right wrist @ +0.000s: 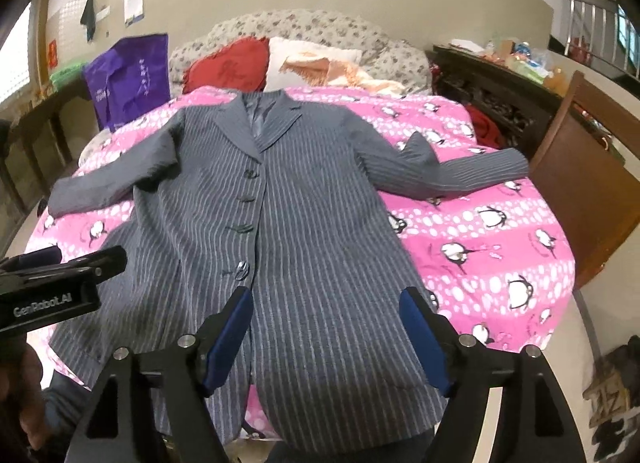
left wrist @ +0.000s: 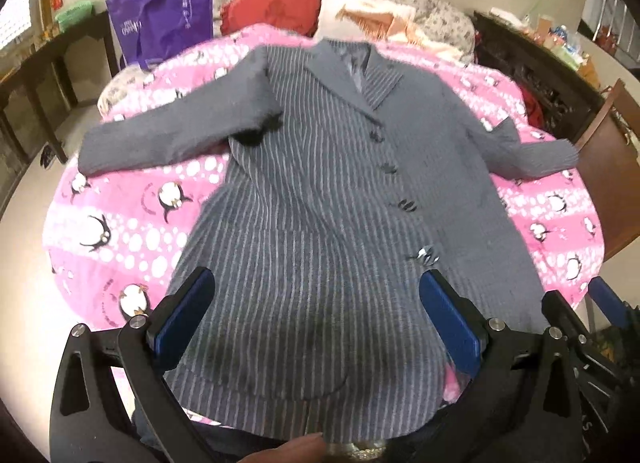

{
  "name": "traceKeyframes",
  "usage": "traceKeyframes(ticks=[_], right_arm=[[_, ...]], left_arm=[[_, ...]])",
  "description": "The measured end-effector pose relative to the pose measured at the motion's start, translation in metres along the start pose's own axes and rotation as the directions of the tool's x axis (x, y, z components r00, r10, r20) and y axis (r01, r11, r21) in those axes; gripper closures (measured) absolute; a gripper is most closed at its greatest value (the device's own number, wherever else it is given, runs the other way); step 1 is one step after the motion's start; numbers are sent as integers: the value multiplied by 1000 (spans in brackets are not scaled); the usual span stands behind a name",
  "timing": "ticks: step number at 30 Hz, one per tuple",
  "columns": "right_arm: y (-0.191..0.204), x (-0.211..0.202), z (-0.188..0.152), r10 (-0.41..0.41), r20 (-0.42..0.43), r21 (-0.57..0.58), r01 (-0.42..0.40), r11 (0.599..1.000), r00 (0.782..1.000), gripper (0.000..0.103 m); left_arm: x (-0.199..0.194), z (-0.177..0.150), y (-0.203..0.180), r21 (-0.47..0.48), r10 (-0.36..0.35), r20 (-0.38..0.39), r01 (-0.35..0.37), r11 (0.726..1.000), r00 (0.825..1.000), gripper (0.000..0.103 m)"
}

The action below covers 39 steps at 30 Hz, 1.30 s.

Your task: Fold large clothes

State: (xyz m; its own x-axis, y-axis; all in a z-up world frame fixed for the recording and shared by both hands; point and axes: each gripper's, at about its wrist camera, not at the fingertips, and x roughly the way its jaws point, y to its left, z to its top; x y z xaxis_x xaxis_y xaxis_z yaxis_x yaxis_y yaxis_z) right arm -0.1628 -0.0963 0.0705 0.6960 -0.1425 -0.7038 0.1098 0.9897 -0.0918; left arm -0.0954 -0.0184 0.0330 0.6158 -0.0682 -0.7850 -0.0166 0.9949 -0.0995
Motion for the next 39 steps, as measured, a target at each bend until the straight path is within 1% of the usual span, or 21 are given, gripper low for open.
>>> traceKeyframes(ticks=[3, 7, 14, 21, 39], right_arm=[[-1, -12, 0, 2, 26, 9, -2, 1000, 1000, 25], [0, -28, -2, 9, 60, 12, -10, 1000, 998, 24], [-4, -34, 1, 3, 77, 20, -5, 1000, 997, 23], [-6, -43, 4, -2, 103, 13, 1, 1000, 995, 23], [0, -43, 4, 3, 99, 0, -4, 1000, 995, 23]], left_arm=[[-13, 0, -2, 9, -6, 29, 6, 1000, 1000, 1], [-26, -3, -3, 11, -15, 50, 14, 1000, 999, 1], [-35, -3, -7, 29, -13, 64, 11, 1000, 998, 1], [-44, 0, -3, 25, -17, 89, 15, 1000, 996, 1], [-41, -3, -4, 31, -13, 71, 11, 999, 997, 1]])
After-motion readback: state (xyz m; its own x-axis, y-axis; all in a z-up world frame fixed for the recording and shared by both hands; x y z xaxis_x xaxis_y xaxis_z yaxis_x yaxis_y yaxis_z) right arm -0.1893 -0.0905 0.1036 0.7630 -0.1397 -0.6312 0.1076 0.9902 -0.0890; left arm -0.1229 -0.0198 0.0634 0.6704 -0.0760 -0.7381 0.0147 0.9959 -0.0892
